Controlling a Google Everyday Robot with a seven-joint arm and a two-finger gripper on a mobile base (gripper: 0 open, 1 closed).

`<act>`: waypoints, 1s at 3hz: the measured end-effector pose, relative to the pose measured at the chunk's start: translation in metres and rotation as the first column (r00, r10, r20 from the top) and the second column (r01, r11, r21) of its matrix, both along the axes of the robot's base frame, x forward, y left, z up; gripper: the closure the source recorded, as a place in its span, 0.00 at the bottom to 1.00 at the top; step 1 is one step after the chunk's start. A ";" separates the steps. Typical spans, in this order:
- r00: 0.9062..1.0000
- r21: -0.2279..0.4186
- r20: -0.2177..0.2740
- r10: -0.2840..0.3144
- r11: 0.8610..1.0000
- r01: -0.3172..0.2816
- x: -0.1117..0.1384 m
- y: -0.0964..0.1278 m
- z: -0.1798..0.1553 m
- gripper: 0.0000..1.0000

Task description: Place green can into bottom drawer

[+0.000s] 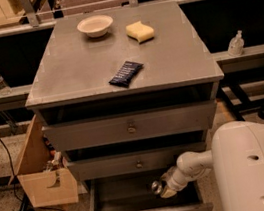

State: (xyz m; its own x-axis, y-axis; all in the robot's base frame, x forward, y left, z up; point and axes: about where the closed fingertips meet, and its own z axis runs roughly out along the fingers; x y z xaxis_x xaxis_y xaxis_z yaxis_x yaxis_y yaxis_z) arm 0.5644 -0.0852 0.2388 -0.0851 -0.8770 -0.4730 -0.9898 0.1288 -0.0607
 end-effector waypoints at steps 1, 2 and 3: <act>1.000 0.001 -0.003 0.002 1.000 -0.002 -0.001 0.001 -0.001 0.07; 1.000 0.002 -0.005 0.003 1.000 -0.003 -0.002 0.002 -0.002 0.00; 1.000 0.002 -0.005 0.003 1.000 -0.003 -0.002 0.002 -0.002 0.00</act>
Offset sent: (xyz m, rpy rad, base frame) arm -0.0013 0.0012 -0.0012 0.0008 0.0026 0.0016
